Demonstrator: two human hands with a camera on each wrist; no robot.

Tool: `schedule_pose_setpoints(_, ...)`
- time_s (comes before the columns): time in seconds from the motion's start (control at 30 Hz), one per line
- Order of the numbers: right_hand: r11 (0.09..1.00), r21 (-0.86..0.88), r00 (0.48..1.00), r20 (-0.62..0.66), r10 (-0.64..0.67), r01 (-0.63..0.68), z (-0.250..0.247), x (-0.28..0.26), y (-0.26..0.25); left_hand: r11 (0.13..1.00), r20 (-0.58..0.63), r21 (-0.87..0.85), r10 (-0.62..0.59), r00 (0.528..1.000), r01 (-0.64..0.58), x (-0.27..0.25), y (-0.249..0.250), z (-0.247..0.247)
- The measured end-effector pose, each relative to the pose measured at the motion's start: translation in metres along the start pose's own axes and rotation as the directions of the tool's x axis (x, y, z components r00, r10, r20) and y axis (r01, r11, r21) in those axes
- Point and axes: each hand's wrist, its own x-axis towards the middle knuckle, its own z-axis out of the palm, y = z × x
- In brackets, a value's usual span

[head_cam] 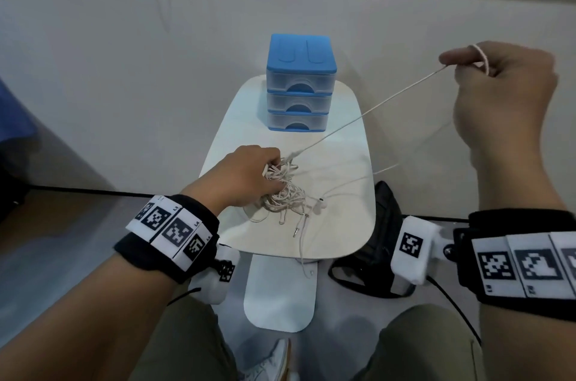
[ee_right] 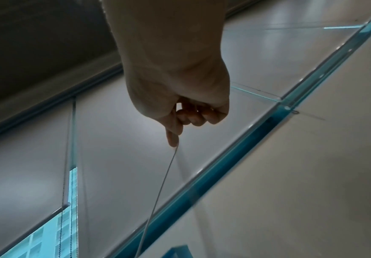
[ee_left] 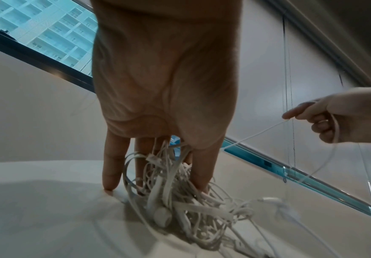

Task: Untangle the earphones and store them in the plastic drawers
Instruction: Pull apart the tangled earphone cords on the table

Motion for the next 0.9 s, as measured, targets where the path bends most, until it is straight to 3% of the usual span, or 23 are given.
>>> schedule_pose_setpoints(0.17,0.961,0.216,0.985,0.014,0.171,-0.17,0.007,-0.01,0.033,0.988,-0.164,-0.135,-0.094,0.982,0.072,-0.002,-0.014,-0.013)
schedule_pose_setpoints(0.37,0.888,0.362,0.936,-0.097,0.338,-0.284,0.011,-0.016,0.06,0.956,-0.413,-0.256,-0.242,0.878,0.143,0.001,-0.035,-0.05)
schedule_pose_setpoints(0.43,0.844,0.36,0.892,-0.064,0.447,-0.397,0.014,-0.017,0.065,0.935,-0.425,-0.32,-0.285,0.859,0.151,0.002,-0.038,-0.054)
schedule_pose_setpoints(0.5,0.769,0.332,0.824,0.049,0.564,-0.546,0.016,-0.018,0.068,0.92,-0.421,-0.358,-0.31,0.852,0.158,0.002,-0.039,-0.057)
schedule_pose_setpoints(0.6,0.561,0.365,0.662,0.275,0.697,-0.743,0.016,-0.024,0.065,0.919,-0.448,-0.368,-0.308,0.839,0.141,0.003,-0.037,-0.058)
schedule_pose_setpoints(0.67,0.431,0.474,0.616,0.363,0.699,-0.768,0.013,-0.027,0.061,0.918,-0.448,-0.374,-0.302,0.841,0.131,0.004,-0.034,-0.056)
schedule_pose_setpoints(0.73,0.391,0.578,0.646,0.338,0.685,-0.717,0.011,-0.024,0.058,0.931,-0.432,-0.336,-0.288,0.855,0.144,0.003,-0.033,-0.053)
schedule_pose_setpoints(0.77,0.429,0.601,0.683,0.289,0.671,-0.675,0.01,-0.021,0.057,0.936,-0.423,-0.316,-0.284,0.86,0.154,0.004,-0.034,-0.051)
schedule_pose_setpoints(0.9,0.787,0.445,0.878,-0.006,0.479,-0.427,0.01,-0.01,0.05,0.944,-0.401,-0.27,-0.29,0.869,0.19,0.005,-0.04,-0.049)
